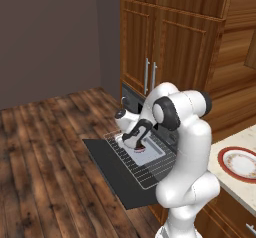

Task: Take the baked cake out of the oven and place it on the plate for cooling. Then close the oven door.

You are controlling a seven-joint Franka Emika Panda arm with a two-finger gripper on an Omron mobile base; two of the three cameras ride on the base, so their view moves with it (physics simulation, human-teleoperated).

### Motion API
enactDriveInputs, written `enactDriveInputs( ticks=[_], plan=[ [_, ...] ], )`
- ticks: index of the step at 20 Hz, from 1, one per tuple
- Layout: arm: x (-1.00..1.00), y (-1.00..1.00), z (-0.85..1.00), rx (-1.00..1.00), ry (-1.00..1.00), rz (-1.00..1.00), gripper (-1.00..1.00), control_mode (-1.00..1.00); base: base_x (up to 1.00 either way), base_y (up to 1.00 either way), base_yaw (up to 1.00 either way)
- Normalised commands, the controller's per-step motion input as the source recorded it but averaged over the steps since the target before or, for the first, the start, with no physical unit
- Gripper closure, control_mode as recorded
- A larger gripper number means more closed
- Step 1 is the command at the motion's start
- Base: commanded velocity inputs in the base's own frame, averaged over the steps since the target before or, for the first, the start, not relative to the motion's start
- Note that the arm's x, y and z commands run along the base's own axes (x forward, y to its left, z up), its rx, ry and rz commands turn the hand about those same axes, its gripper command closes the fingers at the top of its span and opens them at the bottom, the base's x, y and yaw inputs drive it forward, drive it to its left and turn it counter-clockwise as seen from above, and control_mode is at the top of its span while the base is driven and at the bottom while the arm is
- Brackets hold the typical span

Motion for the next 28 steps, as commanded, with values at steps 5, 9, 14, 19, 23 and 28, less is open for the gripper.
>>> enactDriveInputs(
  ticks=[5, 9, 14, 19, 23, 28],
  plan=[
    [0.17, -0.06, 0.0, 0.0, -0.04, 0.0, -1.0, -1.0, 0.0, 0.0, 0.0],
    [0.21, -0.04, -0.1, 0.0, -0.02, 0.0, -1.0, -1.0, 0.0, 0.0, 0.0],
    [0.16, -0.14, -0.28, 0.0, -0.08, 0.0, -1.0, -1.0, 0.0, 0.0, 0.0],
    [0.22, -0.16, -0.36, 0.0, -0.09, 0.0, -1.0, -1.0, 0.0, 0.0, 0.0],
    [0.2, -0.03, -0.19, 0.02, -0.01, 0.0, -1.0, -1.0, 0.0, 0.0, 0.0],
    [0.26, 0.0, -0.05, 0.04, 0.0, 0.0, -1.0, -1.0, 0.0, 0.0, 0.0]
  ],
)
